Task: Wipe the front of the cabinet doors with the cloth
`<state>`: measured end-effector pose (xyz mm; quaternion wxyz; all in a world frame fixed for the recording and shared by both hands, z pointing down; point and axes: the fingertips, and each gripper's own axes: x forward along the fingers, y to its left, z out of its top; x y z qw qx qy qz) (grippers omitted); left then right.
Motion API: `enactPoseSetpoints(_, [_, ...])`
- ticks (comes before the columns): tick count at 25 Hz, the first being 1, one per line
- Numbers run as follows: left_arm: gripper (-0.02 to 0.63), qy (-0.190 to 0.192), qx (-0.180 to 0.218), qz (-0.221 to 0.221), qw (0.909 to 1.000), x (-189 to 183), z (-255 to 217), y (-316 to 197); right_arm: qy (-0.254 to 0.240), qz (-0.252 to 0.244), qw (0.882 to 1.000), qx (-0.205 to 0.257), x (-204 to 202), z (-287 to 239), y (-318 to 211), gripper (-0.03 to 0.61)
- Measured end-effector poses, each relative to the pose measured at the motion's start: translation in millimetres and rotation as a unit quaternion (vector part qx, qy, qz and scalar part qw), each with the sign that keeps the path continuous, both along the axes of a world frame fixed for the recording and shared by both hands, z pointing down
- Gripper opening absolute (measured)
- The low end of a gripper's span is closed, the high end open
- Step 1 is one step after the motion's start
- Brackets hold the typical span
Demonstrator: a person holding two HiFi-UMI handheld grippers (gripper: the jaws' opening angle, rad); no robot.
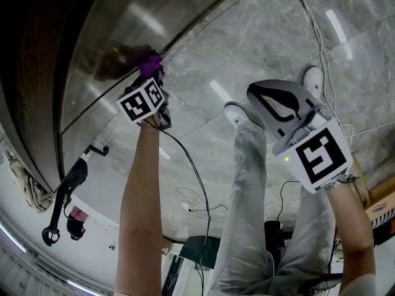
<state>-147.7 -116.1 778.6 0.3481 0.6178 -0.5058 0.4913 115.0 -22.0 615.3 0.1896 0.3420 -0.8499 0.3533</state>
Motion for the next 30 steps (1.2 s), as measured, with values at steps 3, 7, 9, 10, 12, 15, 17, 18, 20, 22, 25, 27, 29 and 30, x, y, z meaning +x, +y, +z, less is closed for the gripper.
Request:
enactPoseSetpoints(3, [0.138,-0.005,-0.004,0.024,0.9997,9,-4,5,-0.003,0.000,1.000,0.003,10,-5,-5,0.028])
enactPoseSetpoints(7, [0.138,-0.006,-0.015,0.069,0.9975,48,-1,11,-0.003,0.000,1.000,0.004,40,-9,-8,0.028])
enactPoseSetpoints(9, [0.138,-0.001,-0.017,0.089,0.9958,81,4,8,-0.002,0.002,1.000,0.002,62,-8,-9,0.028])
enactPoseSetpoints(10, [0.138,0.004,-0.017,0.098,0.9951,101,8,3,0.001,0.003,1.000,0.001,75,-7,-10,0.028])
enactPoseSetpoints(12, [0.138,0.021,-0.017,0.112,0.9934,148,15,-6,0.011,0.007,1.000,0.001,106,-4,-11,0.028])
enactPoseSetpoints(15, [0.140,0.049,-0.019,0.137,0.9892,220,25,-21,0.026,0.030,0.999,-0.004,154,0,-14,0.028])
enactPoseSetpoints(17, [0.140,0.063,-0.017,0.152,0.9862,263,29,-34,0.030,0.059,0.998,-0.008,188,3,-18,0.028])
enactPoseSetpoints(18, [0.139,0.067,-0.015,0.158,0.9851,282,30,-41,0.031,0.073,0.997,-0.010,204,4,-19,0.028])
enactPoseSetpoints(20, [0.140,0.070,-0.015,0.165,0.9837,312,36,-50,0.033,0.098,0.995,-0.012,231,8,-20,0.028])
enactPoseSetpoints(22, [0.140,0.067,-0.028,0.172,0.9825,329,51,-53,0.032,0.119,0.992,-0.014,251,13,-18,0.028])
enactPoseSetpoints(25, [0.138,0.047,-0.043,0.191,0.9794,339,73,-60,0.031,0.137,0.990,-0.019,266,22,-12,0.028])
enactPoseSetpoints(27, [0.138,0.035,-0.043,0.189,0.9803,337,84,-68,0.033,0.139,0.989,-0.022,270,29,-5,0.028])
enactPoseSetpoints(29, [0.138,0.030,-0.041,0.169,0.9844,328,89,-74,0.037,0.136,0.990,-0.026,270,36,3,0.028])
enactPoseSetpoints(30, [0.139,0.028,-0.040,0.157,0.9864,321,91,-75,0.038,0.134,0.990,-0.027,269,39,8,0.028])
